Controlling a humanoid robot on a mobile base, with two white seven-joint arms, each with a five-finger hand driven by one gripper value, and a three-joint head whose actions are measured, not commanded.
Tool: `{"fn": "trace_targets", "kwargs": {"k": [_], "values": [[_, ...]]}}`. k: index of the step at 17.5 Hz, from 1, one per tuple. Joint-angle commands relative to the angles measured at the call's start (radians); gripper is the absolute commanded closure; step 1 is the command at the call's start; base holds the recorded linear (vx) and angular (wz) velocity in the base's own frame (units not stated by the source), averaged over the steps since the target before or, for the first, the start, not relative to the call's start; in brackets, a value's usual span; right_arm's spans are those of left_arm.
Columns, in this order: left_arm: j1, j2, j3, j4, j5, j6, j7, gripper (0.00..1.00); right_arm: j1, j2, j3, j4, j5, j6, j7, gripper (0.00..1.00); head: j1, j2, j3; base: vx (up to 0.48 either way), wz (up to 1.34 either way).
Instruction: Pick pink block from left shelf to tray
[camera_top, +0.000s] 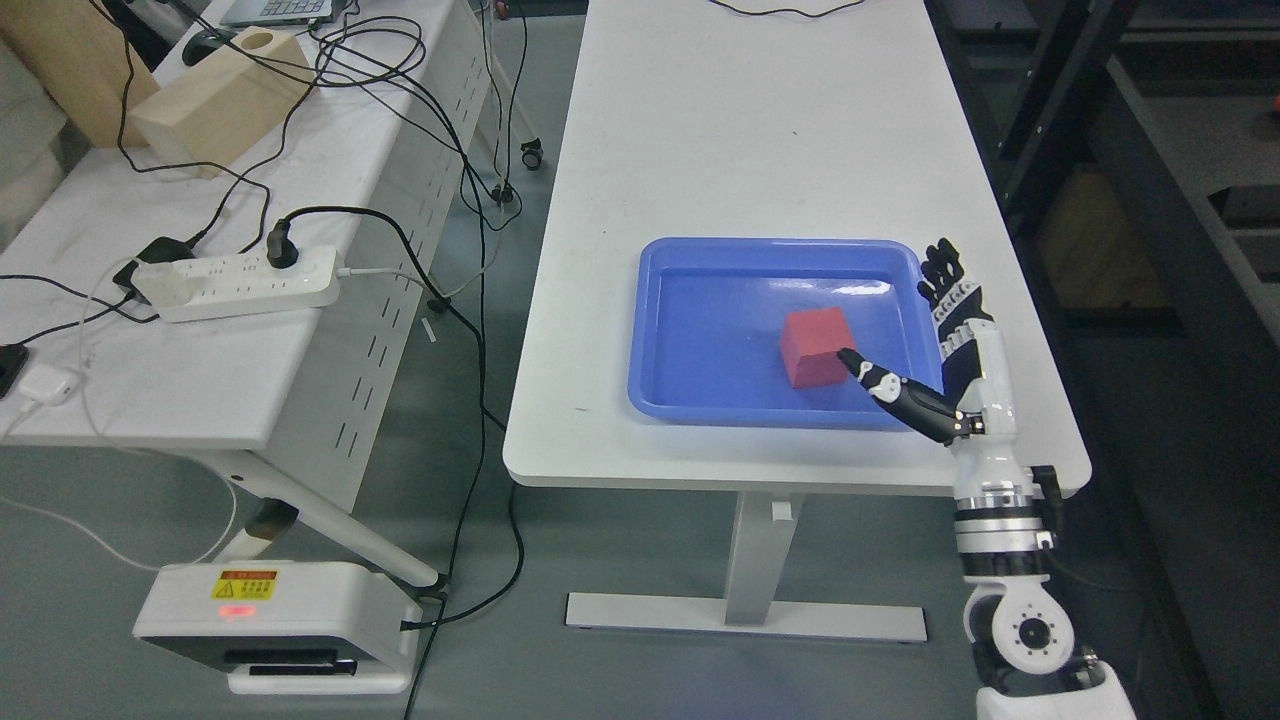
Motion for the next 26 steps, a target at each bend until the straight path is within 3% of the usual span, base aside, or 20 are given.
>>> {"fn": "trace_targets", "kwargs": {"k": [1, 5, 9, 15, 26], "values": [[0.02, 0.017, 0.0, -0.017, 0.0, 0.0, 0.0, 0.0, 0.015, 0.008, -0.038, 0.0, -0.054, 0.039, 0.003, 0.0, 0.0, 0.0, 0.0, -0.16, 0.0], [0.02, 0.017, 0.0, -0.017, 0.0, 0.0, 0.0, 0.0, 0.02, 0.008, -0.049, 0.0, -0.054, 0.194, 0.014, 0.0, 0.0, 0.0, 0.0, -0.166, -0.01], [0.02, 0.017, 0.0, -0.017, 0.0, 0.0, 0.0, 0.0, 0.038, 0.008, -0.053, 0.004, -0.053, 0.245, 0.014, 0.0, 0.0, 0.0, 0.0, -0.187, 0.05], [0.02, 0.017, 0.0, -0.017, 0.0, -0.001, 0.0, 0.0, 0.046, 0.008, -0.06, 0.005, -0.056, 0.247, 0.078, 0.0, 0.0, 0.0, 0.0, -0.167, 0.08], [0.02, 0.017, 0.0, -0.017, 0.0, 0.0, 0.0, 0.0, 0.06, 0.008, -0.06, 0.01, -0.056, 0.305, 0.081, 0.0, 0.0, 0.0, 0.0, -0.135, -0.07]]}}
